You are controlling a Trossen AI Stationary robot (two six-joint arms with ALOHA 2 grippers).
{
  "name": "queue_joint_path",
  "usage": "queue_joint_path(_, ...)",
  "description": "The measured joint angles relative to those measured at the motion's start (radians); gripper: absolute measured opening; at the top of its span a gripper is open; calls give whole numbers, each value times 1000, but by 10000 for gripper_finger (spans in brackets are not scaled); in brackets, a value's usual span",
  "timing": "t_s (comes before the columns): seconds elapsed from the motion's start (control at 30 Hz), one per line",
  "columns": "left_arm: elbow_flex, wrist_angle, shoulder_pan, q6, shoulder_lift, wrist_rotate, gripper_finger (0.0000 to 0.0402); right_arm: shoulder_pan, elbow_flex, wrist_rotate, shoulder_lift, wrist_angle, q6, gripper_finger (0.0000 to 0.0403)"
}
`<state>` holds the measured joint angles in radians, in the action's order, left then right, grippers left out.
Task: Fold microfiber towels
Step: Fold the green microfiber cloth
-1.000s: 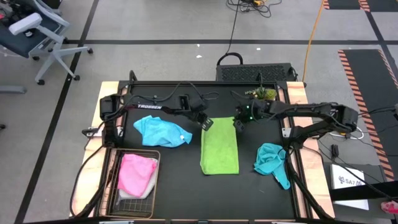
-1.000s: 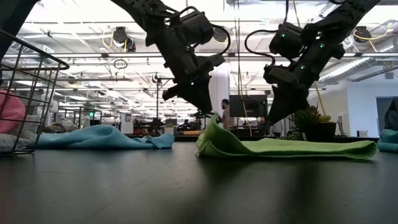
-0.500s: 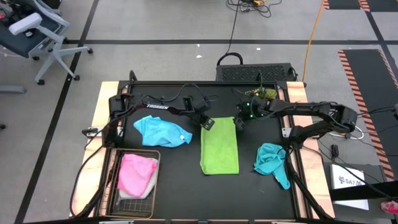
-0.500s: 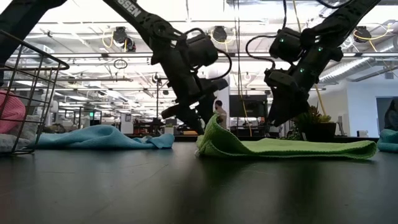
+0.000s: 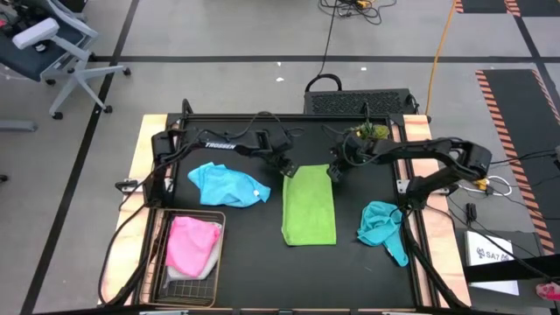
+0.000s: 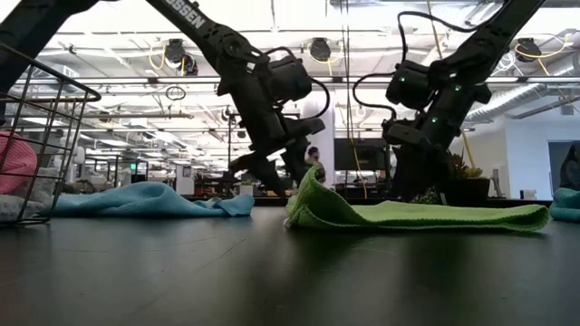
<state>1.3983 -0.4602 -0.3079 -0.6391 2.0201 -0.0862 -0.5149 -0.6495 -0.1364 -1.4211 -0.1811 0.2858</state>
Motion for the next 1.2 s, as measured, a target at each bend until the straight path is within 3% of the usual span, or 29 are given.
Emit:
queue_joint_path(0.37,0,15,5,1,0,0,210,-3,-1,-31,-79,75,18,210)
queue_joint_path(0.97,2,95,3,-18,79,-18,209,-3,0,-52,-78,97,22,209)
queue_joint_path(1.07,2,103,3,-15,81,-18,205,-3,0,-51,-78,96,24,190)
queue_joint_path(1.2,1,105,4,-18,82,-14,173,-3,0,-50,-78,98,24,137)
